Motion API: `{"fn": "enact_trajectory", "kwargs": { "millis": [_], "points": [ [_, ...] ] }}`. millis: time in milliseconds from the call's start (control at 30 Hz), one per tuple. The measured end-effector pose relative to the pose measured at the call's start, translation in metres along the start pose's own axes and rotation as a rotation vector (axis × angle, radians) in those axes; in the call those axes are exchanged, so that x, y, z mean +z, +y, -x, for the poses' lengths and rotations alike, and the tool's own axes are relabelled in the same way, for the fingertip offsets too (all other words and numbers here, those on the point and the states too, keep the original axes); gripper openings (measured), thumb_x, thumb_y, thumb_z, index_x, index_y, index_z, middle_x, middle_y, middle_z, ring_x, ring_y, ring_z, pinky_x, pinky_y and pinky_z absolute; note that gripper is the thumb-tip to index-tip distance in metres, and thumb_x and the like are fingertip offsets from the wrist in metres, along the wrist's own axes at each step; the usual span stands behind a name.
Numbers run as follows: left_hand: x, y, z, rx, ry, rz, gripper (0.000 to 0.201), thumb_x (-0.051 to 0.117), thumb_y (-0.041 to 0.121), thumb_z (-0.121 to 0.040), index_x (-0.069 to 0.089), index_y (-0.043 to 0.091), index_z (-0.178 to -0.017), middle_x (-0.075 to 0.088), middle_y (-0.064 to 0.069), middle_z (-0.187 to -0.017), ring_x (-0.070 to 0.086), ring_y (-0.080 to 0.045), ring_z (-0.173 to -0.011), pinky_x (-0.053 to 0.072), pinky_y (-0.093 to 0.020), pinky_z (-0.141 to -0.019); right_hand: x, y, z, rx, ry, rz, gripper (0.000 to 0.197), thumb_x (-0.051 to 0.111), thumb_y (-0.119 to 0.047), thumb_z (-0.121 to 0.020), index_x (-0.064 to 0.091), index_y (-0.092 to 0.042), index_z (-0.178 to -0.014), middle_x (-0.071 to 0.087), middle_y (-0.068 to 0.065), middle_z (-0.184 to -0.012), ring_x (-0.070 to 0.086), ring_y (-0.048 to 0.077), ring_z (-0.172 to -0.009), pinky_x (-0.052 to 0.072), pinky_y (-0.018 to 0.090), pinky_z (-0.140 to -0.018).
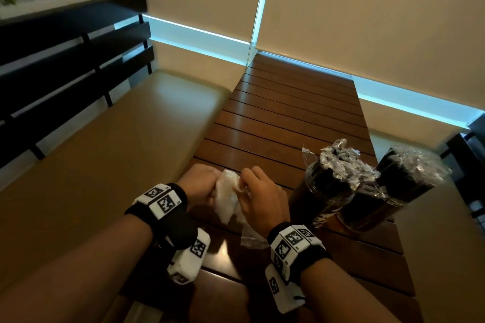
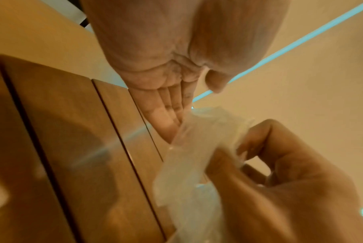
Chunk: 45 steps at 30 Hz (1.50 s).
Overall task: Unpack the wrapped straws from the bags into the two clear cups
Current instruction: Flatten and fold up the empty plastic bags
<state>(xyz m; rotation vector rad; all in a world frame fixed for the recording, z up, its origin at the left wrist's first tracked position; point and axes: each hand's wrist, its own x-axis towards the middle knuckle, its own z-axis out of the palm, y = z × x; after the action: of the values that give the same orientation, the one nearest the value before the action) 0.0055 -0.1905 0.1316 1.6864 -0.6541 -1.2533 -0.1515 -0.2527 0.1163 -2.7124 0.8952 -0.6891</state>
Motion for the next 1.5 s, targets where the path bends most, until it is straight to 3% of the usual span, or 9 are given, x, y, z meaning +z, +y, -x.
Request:
{"fn": "enact_trajectory", "kwargs": {
  "millis": [100,333,500,667,833,967,1133,1367,1500],
  "points": [
    [0.003,0.011,0.004,0.002,-0.111,0.174,0.043,0.051,0.043,-0.096,0.064,0.004,-0.108,0.071,-0.01,-0.088,0.068,-0.022,-0.079,0.055,-0.039,-0.074,-0.004,0.0,-0.001,-0.059,-0.043,0.028,0.014,0.059,-0.021,-0.086,0.048,-0.026,-0.094,0.048,-0.009,-0.088,0.048,0.015,-0.057,0.038,0.028,-0.044],
    [-0.003,0.008,0.001,0.176,0.175,0.005,0.029,0.066,-0.007,-0.082,0.061,0.006,-0.107,0.066,-0.015,-0.108,0.063,-0.034,-0.104,0.054,-0.053,-0.087,-0.016,0.005,-0.001,0.11,0.157,-0.368,0.021,0.047,-0.029,-0.095,0.059,-0.017,-0.082,0.055,-0.007,-0.074,0.051,0.009,-0.066,0.045,0.028,-0.061],
    [0.025,0.017,0.026,0.262,-0.061,0.001,0.024,0.066,0.015,-0.087,0.06,-0.001,-0.105,0.068,-0.009,-0.09,0.067,-0.01,-0.07,0.052,-0.024,-0.056,-0.029,-0.005,-0.02,0.298,0.396,-0.469,0.055,0.03,-0.043,-0.1,0.05,-0.008,-0.063,0.052,0.003,-0.056,0.048,0.018,-0.055,0.038,0.03,-0.054],
    [0.028,0.027,0.031,0.222,-0.372,0.13,0.062,0.079,0.02,-0.07,0.053,0.009,-0.125,0.066,-0.013,-0.113,0.067,-0.028,-0.1,0.057,-0.038,-0.08,-0.034,0.0,-0.028,0.437,0.436,-0.426,0.058,0.027,-0.049,-0.101,0.05,-0.01,-0.064,0.053,0.001,-0.056,0.051,0.016,-0.054,0.044,0.036,-0.056],
    [0.032,0.031,0.035,0.355,-0.277,-0.287,0.06,0.084,0.012,-0.066,0.052,0.021,-0.116,0.066,-0.006,-0.108,0.067,-0.023,-0.097,0.058,-0.039,-0.082,-0.04,-0.005,-0.024,0.431,0.413,-0.479,0.054,0.027,-0.043,-0.103,0.05,-0.008,-0.07,0.053,0.003,-0.064,0.049,0.015,-0.06,0.042,0.034,-0.06],
    [0.033,0.034,0.032,0.427,-0.092,-0.365,0.046,0.078,0.0,-0.07,0.056,0.018,-0.106,0.066,-0.001,-0.099,0.066,-0.02,-0.09,0.058,-0.037,-0.076,-0.048,-0.003,-0.009,0.424,0.211,-0.646,0.025,0.042,-0.042,-0.09,0.052,-0.023,-0.101,0.051,-0.002,-0.103,0.05,0.012,-0.095,0.045,0.03,-0.085],
    [0.039,0.039,0.036,0.411,-0.107,-0.25,0.048,0.069,-0.01,-0.076,0.05,0.009,-0.115,0.061,-0.004,-0.1,0.062,-0.018,-0.086,0.052,-0.021,-0.06,-0.065,0.002,0.015,0.481,-0.094,-0.787,0.05,0.067,-0.021,-0.08,0.045,-0.034,-0.124,0.063,-0.008,-0.112,0.063,0.009,-0.1,0.056,0.031,-0.085],
    [0.076,0.004,0.074,0.463,0.068,-0.972,0.069,0.072,0.056,-0.073,0.045,0.024,-0.129,0.046,0.005,-0.12,0.054,-0.014,-0.106,0.05,-0.035,-0.09,-0.117,0.019,0.065,0.489,-0.311,-0.403,0.035,0.065,-0.026,-0.086,0.048,-0.024,-0.117,0.061,0.0,-0.111,0.06,0.018,-0.096,0.05,0.027,-0.07],
    [0.078,-0.075,0.153,0.533,-0.17,-1.088,0.043,0.052,0.064,-0.08,0.053,0.038,-0.115,0.056,0.019,-0.105,0.056,0.001,-0.092,0.05,-0.028,-0.08,-0.155,0.02,0.124,0.504,-0.626,-0.232,0.05,0.067,-0.03,-0.086,0.046,-0.022,-0.13,0.055,0.003,-0.127,0.055,0.024,-0.113,0.05,0.037,-0.089]
  ]
}}
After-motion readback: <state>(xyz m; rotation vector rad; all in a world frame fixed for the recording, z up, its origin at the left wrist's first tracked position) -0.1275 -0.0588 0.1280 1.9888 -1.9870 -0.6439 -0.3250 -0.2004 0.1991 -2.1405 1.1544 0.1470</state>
